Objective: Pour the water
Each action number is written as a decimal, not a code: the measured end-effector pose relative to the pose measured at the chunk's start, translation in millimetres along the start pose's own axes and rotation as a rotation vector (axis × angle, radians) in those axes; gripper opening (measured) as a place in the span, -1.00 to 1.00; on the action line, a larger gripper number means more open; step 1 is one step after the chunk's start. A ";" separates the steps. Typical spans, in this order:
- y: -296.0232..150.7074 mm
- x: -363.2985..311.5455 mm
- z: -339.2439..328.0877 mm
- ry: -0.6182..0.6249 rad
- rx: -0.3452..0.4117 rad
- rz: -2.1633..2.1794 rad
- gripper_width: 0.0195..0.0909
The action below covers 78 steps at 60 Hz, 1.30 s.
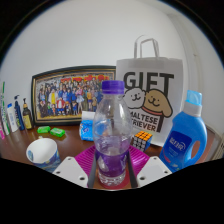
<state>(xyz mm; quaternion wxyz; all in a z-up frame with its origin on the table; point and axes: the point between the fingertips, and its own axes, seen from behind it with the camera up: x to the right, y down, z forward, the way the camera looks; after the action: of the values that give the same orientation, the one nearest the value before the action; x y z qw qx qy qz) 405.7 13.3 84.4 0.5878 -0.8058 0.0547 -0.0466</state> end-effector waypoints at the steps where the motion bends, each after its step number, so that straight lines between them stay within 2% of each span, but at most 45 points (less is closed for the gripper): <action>1: 1.4 -0.5 -0.9 0.000 -0.011 0.002 -0.14; 3: 4.7 -1.2 -2.2 -0.005 -0.037 0.009 0.03; 9: 12.8 -5.0 -16.3 -0.009 -0.114 0.035 0.89; 12: 12.1 -3.5 -28.1 0.005 -0.136 0.038 0.81; 23: -2.2 -12.7 -94.5 0.055 -0.196 0.038 0.85; 31: -11.7 -41.1 -161.1 0.067 -0.264 0.068 0.85; 37: -25.3 -69.0 -215.4 0.064 -0.286 0.022 0.86; 55: -61.9 -157.5 -347.3 0.014 -0.274 -0.058 0.85; 78: -53.5 -193.2 -402.7 -0.052 -0.293 -0.112 0.85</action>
<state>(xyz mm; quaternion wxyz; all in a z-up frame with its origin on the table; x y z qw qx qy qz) 160.1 -322.2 255.9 0.4615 -0.8857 0.0009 -0.0501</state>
